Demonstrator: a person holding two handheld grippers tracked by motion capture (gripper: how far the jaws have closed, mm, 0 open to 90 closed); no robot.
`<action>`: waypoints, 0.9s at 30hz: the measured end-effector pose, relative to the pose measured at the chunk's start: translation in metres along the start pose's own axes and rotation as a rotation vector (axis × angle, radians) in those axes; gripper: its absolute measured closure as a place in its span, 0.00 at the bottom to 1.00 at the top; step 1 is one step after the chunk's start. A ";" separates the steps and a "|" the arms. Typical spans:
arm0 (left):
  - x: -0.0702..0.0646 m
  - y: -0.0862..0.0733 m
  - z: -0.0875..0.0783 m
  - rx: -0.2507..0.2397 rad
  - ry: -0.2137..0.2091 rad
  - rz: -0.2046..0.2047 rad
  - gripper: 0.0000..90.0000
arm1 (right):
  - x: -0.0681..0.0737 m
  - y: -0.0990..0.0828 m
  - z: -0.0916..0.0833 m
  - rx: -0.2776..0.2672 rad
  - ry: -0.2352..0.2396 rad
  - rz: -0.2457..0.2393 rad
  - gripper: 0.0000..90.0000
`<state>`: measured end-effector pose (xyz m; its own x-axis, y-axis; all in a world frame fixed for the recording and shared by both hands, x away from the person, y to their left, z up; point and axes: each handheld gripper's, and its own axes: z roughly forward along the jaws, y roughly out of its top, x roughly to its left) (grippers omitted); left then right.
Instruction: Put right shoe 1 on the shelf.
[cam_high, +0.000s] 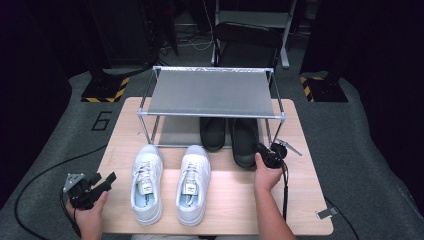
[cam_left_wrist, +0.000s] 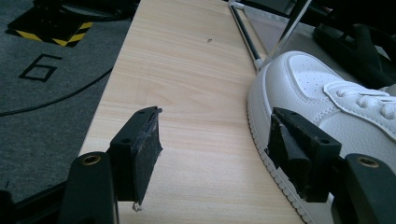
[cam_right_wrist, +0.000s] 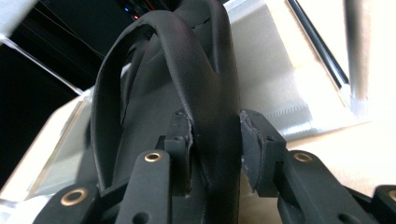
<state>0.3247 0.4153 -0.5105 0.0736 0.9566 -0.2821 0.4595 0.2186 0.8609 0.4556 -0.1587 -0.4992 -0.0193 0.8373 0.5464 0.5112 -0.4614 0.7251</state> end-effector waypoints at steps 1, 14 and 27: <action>0.000 0.000 0.000 -0.007 0.001 -0.001 0.38 | 0.001 0.001 0.003 0.003 -0.007 -0.013 0.73; 0.004 -0.001 -0.002 0.000 0.006 -0.017 0.38 | 0.003 0.013 0.037 -0.017 -0.037 0.039 0.73; 0.006 -0.003 -0.004 -0.004 0.012 -0.028 0.38 | 0.007 0.009 0.055 -0.022 -0.052 0.023 0.72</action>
<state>0.3197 0.4209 -0.5132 0.0502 0.9523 -0.3009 0.4574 0.2459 0.8546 0.5075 -0.1410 -0.5124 0.0373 0.8402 0.5410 0.4917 -0.4868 0.7220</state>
